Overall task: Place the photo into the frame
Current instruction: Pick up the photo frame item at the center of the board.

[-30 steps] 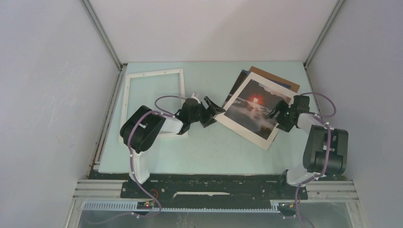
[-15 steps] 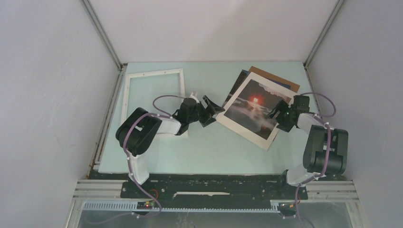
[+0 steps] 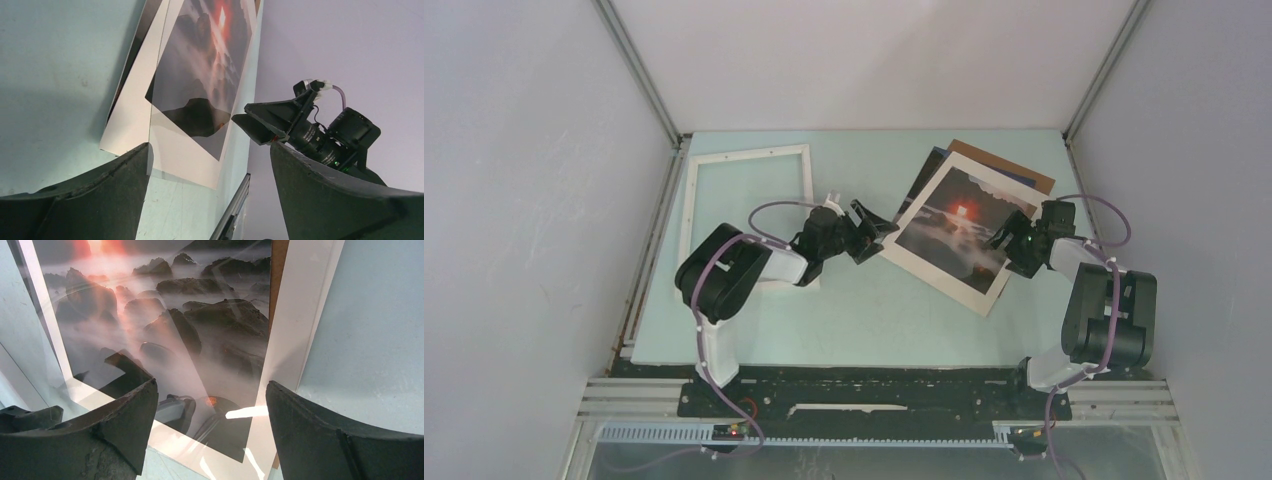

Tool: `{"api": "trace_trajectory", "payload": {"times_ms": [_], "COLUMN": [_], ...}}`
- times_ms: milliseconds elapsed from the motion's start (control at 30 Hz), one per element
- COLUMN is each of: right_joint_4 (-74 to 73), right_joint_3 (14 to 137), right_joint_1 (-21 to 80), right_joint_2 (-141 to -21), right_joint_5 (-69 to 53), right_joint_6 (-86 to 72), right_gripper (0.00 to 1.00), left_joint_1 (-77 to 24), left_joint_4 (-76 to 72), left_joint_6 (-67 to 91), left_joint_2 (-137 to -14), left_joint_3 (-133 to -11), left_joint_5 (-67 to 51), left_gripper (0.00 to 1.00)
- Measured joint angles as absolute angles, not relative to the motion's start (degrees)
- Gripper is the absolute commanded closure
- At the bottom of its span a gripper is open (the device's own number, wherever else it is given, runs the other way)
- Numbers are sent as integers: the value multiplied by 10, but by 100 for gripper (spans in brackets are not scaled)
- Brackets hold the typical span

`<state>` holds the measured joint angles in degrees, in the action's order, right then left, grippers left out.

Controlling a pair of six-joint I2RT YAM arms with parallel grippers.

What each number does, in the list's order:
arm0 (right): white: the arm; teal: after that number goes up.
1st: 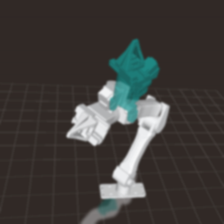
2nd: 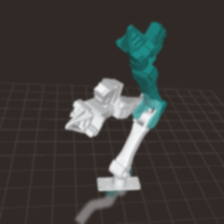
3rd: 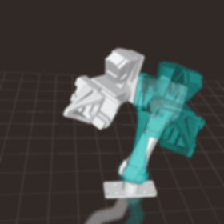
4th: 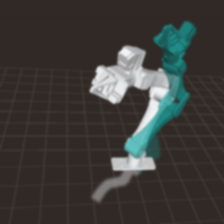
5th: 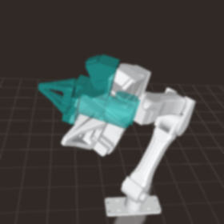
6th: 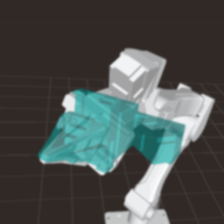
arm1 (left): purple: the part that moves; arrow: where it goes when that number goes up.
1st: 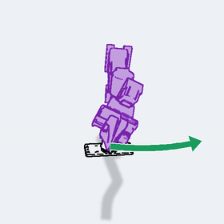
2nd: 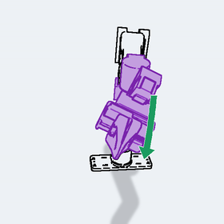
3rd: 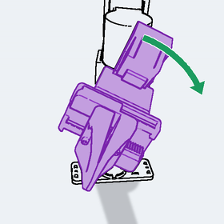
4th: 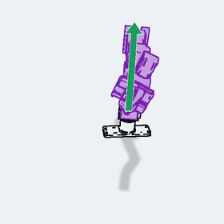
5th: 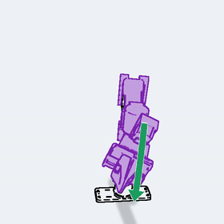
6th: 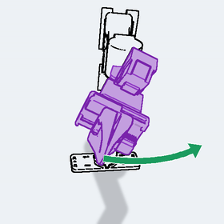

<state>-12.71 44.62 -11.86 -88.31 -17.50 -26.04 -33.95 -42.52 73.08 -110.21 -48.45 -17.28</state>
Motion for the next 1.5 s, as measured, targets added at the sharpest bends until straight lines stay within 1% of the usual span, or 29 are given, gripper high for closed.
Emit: {"api": "trace_trajectory", "payload": {"times_ms": [100,167,200,300,433,567,733,800,867,900,1100,1200,1267,1500], "right_joint_4": [-127,-126,-126,-126,-125,-125,-125,-125,-125,-125,-127,-130,-130,-147], "right_joint_3": [446,446,446,446,446,446,446,446,446,446,446,446,446,446], "right_joint_1": [-119,-118,-118,-118,-117,-117,-117,-117,-116,-116,-115,-114,-112,-103], "right_joint_2": [-883,-883,-883,-884,-884,-883,-883,-883,-883,-882,-879,-876,-874,-845], "right_joint_5": [-175,-175,-175,-175,-175,-175,-175,-175,-175,-175,-175,-177,-178,-181], "right_joint_6": [-260,-260,-260,-260,-260,-260,-260,-260,-260,-259,-259,-259,-259,-258], "right_gripper": [13,13,13,13,13,13,13,13,13,13,13,13,13,9], "left_joint_1": [-340,-340,-340,-340,-341,-341,-341,-341,-341,-341,-341,-341,-341,-332], "left_joint_4": [-430,-424,-416,-383,-342,-314,-256,-229,-205,-195,-168,-167,-163,-115], "left_joint_6": [738,740,739,728,698,673,635,617,599,593,571,569,569,537], "left_joint_2": [-1115,-1124,-1127,-1132,-1135,-1141,-1152,-1152,-1152,-1152,-1157,-1167,-1173,-1172], "left_joint_3": [-486,-492,-497,-520,-556,-581,-610,-622,-635,-641,-672,-679,-681,-700], "left_joint_5": [-174,-174,-174,-172,-167,-167,-164,-161,-158,-157,-171,-183,-190,-202], "left_gripper": [15,21,23,36,48,64,80,82,77,76,85,92,99,100]}}
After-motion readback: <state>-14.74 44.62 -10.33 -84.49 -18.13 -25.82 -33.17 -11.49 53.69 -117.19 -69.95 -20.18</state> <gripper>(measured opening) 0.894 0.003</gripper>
